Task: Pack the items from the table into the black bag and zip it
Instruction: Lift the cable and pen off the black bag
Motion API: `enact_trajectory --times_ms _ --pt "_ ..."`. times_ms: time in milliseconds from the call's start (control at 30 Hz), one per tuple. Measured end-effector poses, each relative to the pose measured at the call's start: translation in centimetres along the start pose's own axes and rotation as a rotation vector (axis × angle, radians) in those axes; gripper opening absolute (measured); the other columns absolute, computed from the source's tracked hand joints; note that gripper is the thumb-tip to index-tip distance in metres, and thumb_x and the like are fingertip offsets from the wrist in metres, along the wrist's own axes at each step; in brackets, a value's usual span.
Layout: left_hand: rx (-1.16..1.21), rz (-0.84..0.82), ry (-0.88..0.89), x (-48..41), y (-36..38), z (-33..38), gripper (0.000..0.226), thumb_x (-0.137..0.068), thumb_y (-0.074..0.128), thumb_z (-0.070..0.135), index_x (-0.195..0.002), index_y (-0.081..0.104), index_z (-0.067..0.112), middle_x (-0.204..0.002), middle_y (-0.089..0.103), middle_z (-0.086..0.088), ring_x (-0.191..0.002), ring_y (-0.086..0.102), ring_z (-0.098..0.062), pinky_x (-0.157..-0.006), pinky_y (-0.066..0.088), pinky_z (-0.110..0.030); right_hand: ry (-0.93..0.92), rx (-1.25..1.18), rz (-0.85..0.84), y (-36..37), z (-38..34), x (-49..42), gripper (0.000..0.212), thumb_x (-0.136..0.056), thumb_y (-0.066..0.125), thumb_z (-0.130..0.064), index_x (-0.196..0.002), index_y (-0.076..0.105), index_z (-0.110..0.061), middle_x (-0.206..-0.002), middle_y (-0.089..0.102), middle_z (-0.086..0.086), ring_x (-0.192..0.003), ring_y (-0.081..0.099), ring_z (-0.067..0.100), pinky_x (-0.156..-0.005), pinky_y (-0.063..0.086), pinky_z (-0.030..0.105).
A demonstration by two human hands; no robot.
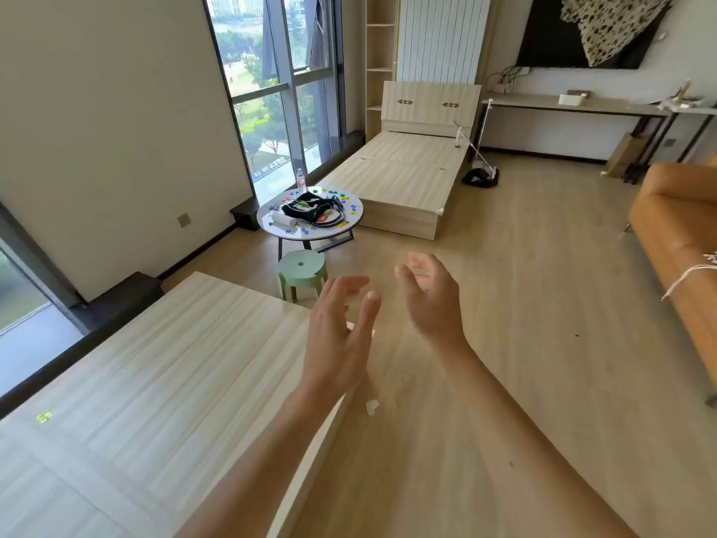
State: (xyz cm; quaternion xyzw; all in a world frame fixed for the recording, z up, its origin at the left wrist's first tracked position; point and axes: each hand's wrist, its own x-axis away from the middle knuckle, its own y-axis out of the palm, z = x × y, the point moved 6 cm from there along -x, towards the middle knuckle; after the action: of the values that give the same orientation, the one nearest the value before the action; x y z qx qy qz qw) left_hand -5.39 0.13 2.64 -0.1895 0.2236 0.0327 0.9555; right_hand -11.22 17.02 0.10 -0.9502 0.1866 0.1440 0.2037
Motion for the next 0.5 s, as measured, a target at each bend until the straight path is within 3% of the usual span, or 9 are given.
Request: enact_trajectory --times_ms 167,500 --pt "0.029 0.019 -0.055 -5.0 5.0 -0.7 0.037 -0.094 0.046 0.051 -0.113 0.064 0.025 -0.112 0.066 0.013 -0.106 0.062 -0.003 -0.091 0.051 -0.032 0.041 -0.009 -0.025 -2.0 3.1 -6.1 0.041 -0.095 0.060 -0.038 -0.130 0.060 -0.017 -0.128 0.064 -0.002 -0.095 0.060 -0.001 -0.075 0.039 0.002" --pt "0.069 -0.013 -0.117 -15.1 14.8 -4.9 0.024 -0.098 0.049 0.039 -0.110 0.065 0.025 -0.112 0.066 0.015 -0.105 0.061 0.003 -0.082 0.041 -0.005 0.104 -0.012 -0.102 -1.8 11.0 -18.2 0.042 -0.095 0.060 -0.040 -0.130 0.060 -0.018 -0.126 0.065 -0.005 -0.102 0.062 0.000 -0.073 0.041 0.000"
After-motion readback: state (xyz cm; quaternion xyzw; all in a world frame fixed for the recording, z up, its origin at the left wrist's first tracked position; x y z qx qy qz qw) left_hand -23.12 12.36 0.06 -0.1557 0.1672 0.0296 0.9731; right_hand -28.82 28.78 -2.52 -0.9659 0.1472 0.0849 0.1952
